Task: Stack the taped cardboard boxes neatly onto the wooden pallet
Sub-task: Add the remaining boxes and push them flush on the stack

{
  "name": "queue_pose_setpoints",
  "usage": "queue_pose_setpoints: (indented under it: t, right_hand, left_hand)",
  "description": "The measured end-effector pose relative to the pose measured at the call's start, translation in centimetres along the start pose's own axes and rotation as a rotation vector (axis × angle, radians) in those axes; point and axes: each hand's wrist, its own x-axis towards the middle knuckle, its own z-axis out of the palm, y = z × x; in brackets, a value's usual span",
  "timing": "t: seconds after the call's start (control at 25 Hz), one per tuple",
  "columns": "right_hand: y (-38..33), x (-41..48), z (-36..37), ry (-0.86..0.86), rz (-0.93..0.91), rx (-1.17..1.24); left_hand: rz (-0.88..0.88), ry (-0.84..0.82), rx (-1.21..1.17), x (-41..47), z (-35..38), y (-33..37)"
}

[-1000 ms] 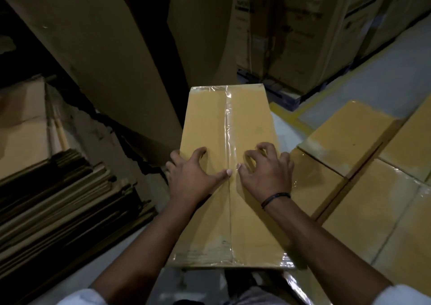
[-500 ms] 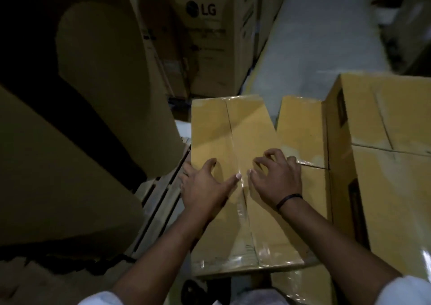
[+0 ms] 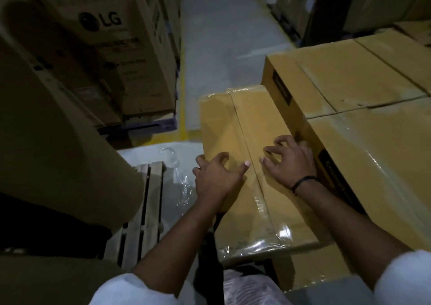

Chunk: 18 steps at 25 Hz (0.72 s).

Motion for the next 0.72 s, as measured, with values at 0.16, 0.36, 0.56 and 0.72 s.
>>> queue_pose_setpoints:
  t: [0.16, 0.36, 0.56, 0.72]
  right_hand:
    - [1.5, 4.7, 2.2, -0.012, 0.009, -0.034]
    - [4.0, 15.2, 6.8, -0.047, 0.01, -0.062]
    - [6.1, 25.0, 9.5, -0.035, 0.078, -0.089]
    - [7.2, 31.4, 10.0, -0.058, 0.079, -0.113]
  left_hand:
    - [0.028, -0.07, -0.055, 5.7, 1.1, 0.3]
    - [0.036, -0.186, -0.068, 17.6, 3.5, 2.4]
    - [0.002, -0.283, -0.067, 28.2, 5.2, 7.0]
    - [-0.023, -0.342, -0.145, 35.0, 6.2, 8.4]
